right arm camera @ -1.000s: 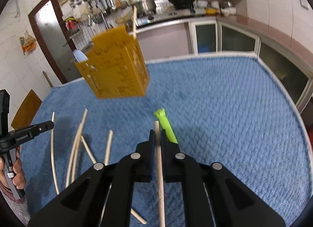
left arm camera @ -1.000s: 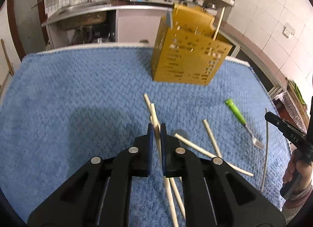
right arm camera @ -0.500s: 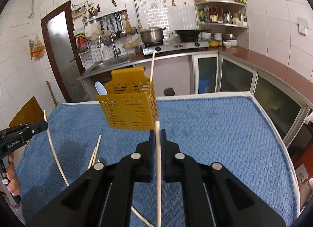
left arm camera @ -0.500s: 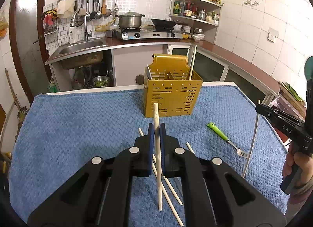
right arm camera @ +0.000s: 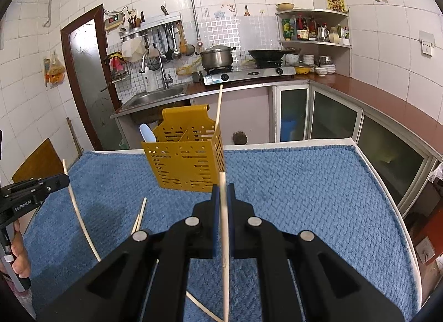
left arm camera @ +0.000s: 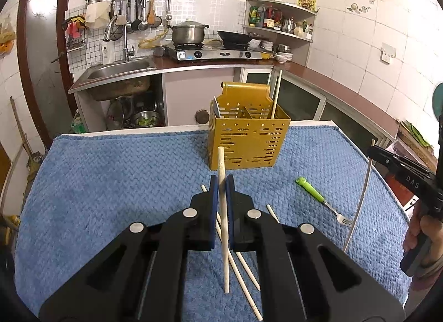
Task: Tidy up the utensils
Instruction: 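Lift the chopsticks with the left tool while the right tool lifts its chopstick toward the caddy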
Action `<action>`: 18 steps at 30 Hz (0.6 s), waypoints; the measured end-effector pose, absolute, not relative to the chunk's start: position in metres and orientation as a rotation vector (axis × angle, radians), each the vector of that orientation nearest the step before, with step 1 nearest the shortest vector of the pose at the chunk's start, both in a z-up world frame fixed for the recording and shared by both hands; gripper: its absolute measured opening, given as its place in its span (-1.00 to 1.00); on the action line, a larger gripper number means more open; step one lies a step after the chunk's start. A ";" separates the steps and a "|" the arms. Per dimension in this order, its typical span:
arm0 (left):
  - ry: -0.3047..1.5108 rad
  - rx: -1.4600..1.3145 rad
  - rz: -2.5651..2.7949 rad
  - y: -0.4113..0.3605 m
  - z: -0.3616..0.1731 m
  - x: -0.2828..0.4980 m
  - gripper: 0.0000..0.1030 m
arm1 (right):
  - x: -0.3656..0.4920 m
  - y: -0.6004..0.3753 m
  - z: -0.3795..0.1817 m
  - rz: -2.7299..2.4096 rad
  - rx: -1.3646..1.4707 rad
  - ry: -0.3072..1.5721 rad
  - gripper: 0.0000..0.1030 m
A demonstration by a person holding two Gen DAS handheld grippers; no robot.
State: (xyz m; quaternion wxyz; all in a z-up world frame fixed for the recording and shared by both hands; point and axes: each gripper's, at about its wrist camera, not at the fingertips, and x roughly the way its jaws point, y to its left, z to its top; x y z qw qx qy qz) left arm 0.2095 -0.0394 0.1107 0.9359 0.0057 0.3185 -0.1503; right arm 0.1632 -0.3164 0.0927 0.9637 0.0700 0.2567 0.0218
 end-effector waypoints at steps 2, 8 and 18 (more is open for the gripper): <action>0.644 0.011 -0.308 -0.039 0.113 0.209 -0.92 | 0.164 -0.318 0.095 0.042 0.140 0.511 -0.89; 0.617 -0.004 -0.311 -0.038 0.123 0.210 -0.92 | 0.161 -0.315 0.107 0.033 0.126 0.474 -0.89; 0.576 -0.018 -0.318 -0.041 0.142 0.223 -0.92 | 0.169 -0.306 0.133 0.028 0.092 0.425 -0.89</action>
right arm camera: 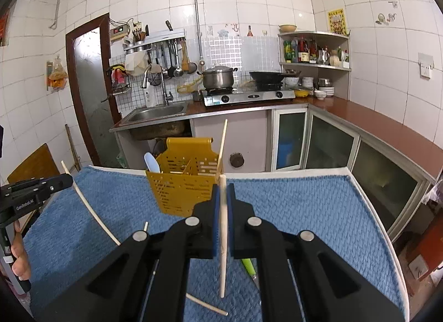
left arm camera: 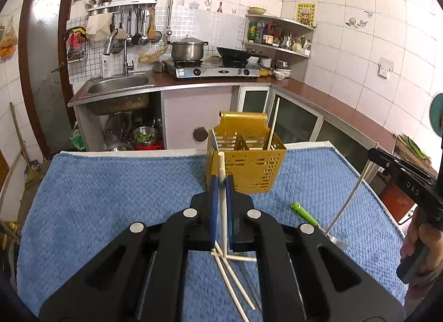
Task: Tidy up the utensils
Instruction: 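Lift the chopsticks with the left tool while the right tool lifts its chopstick toward the caddy, then drop the chopsticks into the yellow caddy with the left tool while the right tool drops its chopstick in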
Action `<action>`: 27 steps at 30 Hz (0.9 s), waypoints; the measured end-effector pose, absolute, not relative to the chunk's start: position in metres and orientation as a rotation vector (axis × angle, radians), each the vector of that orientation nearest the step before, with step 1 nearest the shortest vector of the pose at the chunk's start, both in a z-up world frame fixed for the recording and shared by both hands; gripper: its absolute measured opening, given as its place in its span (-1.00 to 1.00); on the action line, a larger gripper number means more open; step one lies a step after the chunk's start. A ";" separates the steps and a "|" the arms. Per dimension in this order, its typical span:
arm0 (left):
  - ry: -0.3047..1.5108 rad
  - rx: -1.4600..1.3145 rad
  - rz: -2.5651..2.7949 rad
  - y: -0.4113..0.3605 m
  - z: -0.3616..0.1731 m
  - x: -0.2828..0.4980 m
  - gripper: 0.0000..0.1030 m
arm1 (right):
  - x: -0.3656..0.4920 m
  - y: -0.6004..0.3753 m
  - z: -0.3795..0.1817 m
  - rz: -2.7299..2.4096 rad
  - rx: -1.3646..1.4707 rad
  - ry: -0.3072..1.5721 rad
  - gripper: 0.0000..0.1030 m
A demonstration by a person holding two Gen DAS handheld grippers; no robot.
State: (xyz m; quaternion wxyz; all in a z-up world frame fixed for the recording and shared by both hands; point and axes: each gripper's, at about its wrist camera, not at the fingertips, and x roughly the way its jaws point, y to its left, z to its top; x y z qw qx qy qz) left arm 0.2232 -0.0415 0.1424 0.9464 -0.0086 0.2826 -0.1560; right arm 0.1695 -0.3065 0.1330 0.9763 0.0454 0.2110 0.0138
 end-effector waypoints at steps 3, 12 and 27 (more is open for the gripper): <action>0.569 -0.025 -0.324 -0.046 0.148 0.230 -0.92 | 0.176 -0.305 0.140 0.026 0.089 0.416 -0.89; 0.533 0.002 -0.331 -0.065 0.175 0.263 -0.92 | 0.212 -0.300 0.166 0.023 0.080 0.389 -0.89; 0.422 -0.003 -0.336 -0.097 0.248 0.351 -0.92 | 0.297 -0.296 0.248 0.041 0.103 0.267 -0.90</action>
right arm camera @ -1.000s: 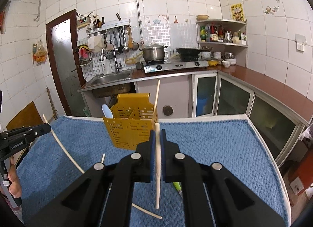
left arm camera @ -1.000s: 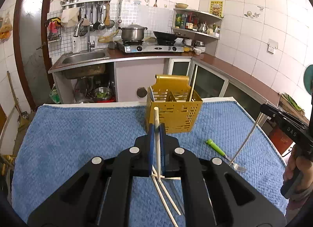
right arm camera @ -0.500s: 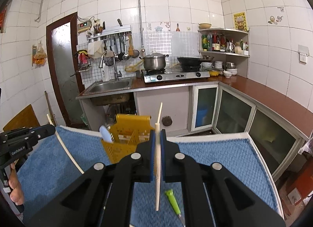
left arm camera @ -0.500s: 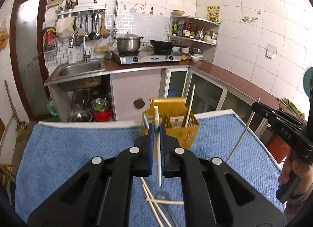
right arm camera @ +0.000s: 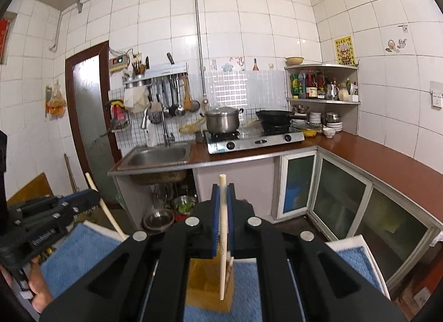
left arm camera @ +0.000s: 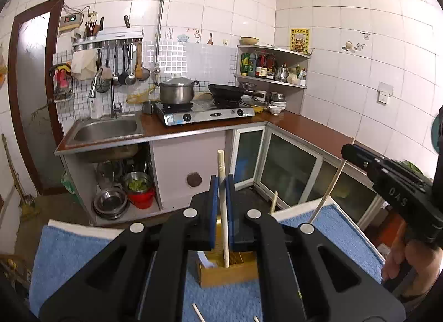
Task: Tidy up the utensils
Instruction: 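Drop the chopsticks into the yellow caddy with the left tool while the right tool drops its chopstick in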
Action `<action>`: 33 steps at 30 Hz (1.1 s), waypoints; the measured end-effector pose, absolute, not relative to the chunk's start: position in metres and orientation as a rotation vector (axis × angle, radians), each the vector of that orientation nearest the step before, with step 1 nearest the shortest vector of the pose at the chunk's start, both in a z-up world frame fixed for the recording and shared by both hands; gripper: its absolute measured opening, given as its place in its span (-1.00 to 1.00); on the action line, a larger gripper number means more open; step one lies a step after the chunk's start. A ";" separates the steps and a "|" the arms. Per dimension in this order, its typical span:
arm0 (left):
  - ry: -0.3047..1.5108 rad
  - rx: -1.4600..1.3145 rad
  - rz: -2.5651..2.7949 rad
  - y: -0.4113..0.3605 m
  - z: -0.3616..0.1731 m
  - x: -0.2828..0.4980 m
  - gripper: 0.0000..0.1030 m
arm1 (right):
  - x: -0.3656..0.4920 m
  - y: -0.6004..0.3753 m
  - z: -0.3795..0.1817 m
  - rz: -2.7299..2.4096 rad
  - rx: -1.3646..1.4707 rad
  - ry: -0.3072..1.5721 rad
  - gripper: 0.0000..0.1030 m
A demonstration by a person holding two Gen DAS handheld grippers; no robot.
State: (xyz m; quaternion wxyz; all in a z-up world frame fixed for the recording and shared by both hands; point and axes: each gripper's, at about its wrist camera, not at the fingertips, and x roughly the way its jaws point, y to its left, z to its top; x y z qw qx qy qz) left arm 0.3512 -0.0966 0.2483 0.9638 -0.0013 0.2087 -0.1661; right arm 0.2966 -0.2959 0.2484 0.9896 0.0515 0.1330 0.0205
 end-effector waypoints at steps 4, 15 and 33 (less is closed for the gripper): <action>0.431 -0.004 -0.332 -0.101 0.238 0.372 -0.92 | 0.318 -0.289 0.246 0.045 0.100 0.252 -0.90; 0.500 0.020 -0.314 -0.106 0.148 0.403 -0.92 | 0.358 -0.284 0.157 0.069 0.086 0.325 -0.90; 0.539 0.000 -0.286 -0.097 0.094 0.387 -0.91 | 0.335 -0.291 0.108 0.078 0.097 0.373 -0.85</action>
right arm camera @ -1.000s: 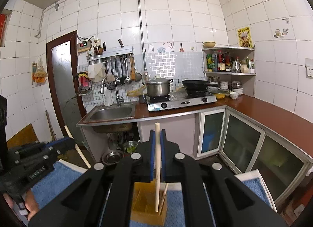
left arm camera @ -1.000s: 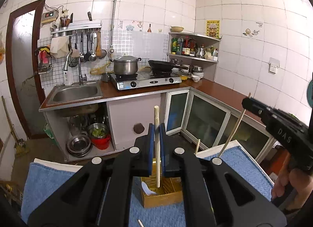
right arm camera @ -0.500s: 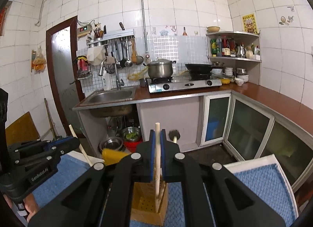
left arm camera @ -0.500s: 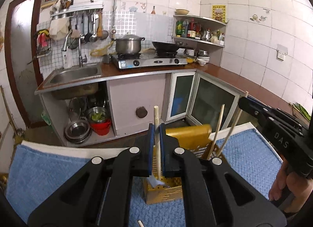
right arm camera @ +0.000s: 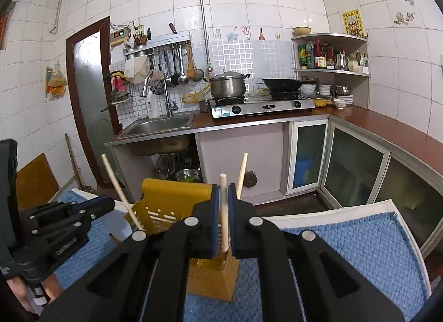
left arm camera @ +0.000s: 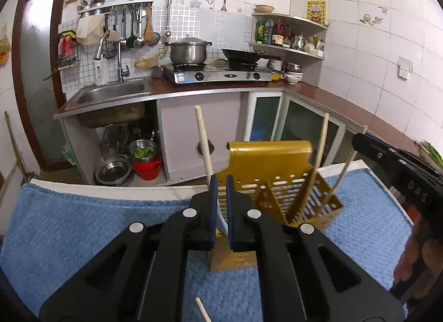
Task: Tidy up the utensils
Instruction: 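Drop the chopsticks into the yellow caddy with the left tool while the right tool drops its chopstick in, then grasp the green frog-handled fork with the right tool while the left tool grasps chopsticks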
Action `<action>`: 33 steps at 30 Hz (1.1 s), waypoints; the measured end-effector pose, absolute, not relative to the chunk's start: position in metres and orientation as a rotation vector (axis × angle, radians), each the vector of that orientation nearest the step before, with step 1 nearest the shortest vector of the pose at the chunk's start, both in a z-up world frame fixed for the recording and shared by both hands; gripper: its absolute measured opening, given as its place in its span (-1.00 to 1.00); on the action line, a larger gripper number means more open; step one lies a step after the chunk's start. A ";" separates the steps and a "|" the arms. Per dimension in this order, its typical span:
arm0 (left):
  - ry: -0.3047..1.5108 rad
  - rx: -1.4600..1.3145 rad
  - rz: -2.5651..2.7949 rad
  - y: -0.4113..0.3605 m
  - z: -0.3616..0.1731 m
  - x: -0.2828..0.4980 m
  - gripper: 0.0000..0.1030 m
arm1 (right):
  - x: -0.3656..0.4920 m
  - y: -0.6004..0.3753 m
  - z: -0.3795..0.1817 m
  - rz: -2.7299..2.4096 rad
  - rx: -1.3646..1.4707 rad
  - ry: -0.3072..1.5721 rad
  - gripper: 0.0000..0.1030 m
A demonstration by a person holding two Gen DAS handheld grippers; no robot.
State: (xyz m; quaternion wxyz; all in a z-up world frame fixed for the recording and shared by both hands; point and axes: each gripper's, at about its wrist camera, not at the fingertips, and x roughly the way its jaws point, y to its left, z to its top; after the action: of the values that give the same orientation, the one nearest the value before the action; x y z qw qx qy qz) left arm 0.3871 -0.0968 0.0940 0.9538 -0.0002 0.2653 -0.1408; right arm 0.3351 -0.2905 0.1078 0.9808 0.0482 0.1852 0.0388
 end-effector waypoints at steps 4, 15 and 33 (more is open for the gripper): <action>0.506 -0.004 -0.281 -0.089 0.112 0.366 -0.08 | 0.319 -0.300 0.121 0.058 0.133 0.360 0.15; 0.496 -0.004 -0.225 -0.053 0.123 0.294 0.90 | 0.263 -0.313 0.120 -0.004 0.101 0.408 0.38; 0.749 -0.016 -0.184 -0.037 0.023 0.276 0.90 | 0.233 -0.327 0.012 -0.013 0.089 0.630 0.39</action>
State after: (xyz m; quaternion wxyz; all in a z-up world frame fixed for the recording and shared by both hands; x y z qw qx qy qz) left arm 0.2756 -0.0371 0.0232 0.9266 -0.0078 0.3651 -0.0895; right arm 0.2326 -0.3273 0.0118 0.9498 0.0438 0.3097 -0.0062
